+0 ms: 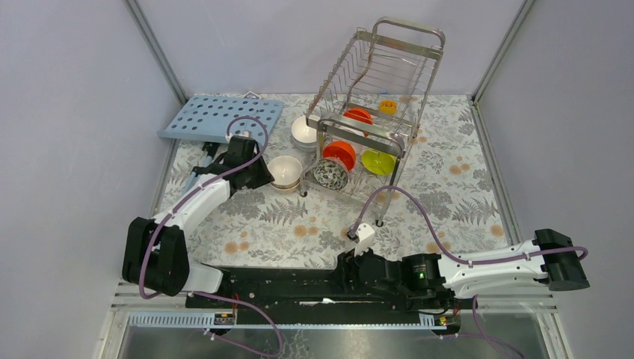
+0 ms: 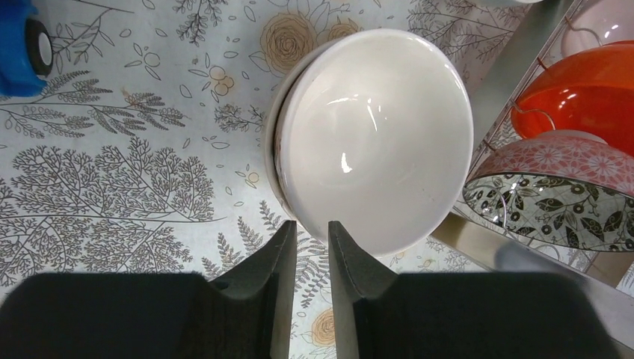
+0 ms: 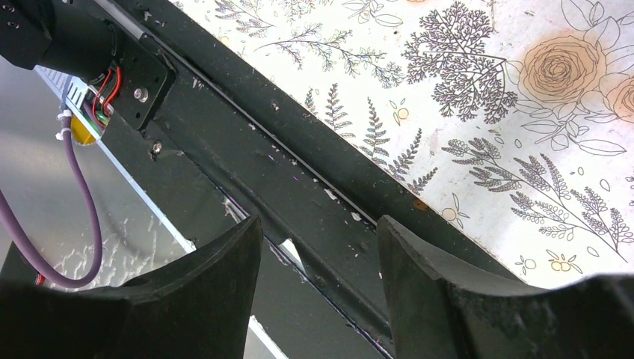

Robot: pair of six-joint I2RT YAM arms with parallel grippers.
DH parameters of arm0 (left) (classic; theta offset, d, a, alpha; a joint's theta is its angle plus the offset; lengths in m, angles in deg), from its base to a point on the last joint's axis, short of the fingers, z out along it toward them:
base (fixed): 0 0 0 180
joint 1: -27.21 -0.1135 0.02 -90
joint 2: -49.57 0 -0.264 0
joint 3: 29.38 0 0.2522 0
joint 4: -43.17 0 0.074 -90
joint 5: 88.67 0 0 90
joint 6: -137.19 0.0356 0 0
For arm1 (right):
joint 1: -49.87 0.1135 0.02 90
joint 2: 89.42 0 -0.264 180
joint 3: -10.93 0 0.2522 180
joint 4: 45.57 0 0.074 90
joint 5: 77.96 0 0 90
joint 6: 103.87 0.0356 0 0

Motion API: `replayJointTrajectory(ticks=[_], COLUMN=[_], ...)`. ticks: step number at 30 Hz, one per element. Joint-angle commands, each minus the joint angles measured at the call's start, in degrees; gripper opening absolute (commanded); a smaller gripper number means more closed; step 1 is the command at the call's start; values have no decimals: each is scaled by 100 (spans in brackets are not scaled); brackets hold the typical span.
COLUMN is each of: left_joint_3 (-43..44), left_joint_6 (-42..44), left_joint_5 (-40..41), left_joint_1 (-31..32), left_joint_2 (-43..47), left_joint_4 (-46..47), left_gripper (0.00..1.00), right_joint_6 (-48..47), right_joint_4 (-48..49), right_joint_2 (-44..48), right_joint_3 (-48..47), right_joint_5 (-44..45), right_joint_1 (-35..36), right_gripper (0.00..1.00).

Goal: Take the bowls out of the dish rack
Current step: Place the bowl with the bowl.

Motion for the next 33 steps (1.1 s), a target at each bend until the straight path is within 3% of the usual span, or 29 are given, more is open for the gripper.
replayJointTrajectory(ticks=[1,25,28,33], left_joint_3=[-19,-34,196,385], left_joint_6=[-35,63,94,218], left_joint_5=[-149,-189,-216,-246], left_joint_1=[-14,-14,-14,-16], left_joint_2=[-44,-14,233,931], left_joint_4=[335,267,27,-338], left_gripper=[25,21,31,67], right_joint_6=[142,182,129,-116], right_joint_4=[53,-4,-169,-898], right_joint_2=[44,66,138,443], right_joint_3=[36,38,-60,-431], right_joint_5=[227,240,299,555], right_joint_1=[49,54,53,51], right_gripper=[64,64,64,65])
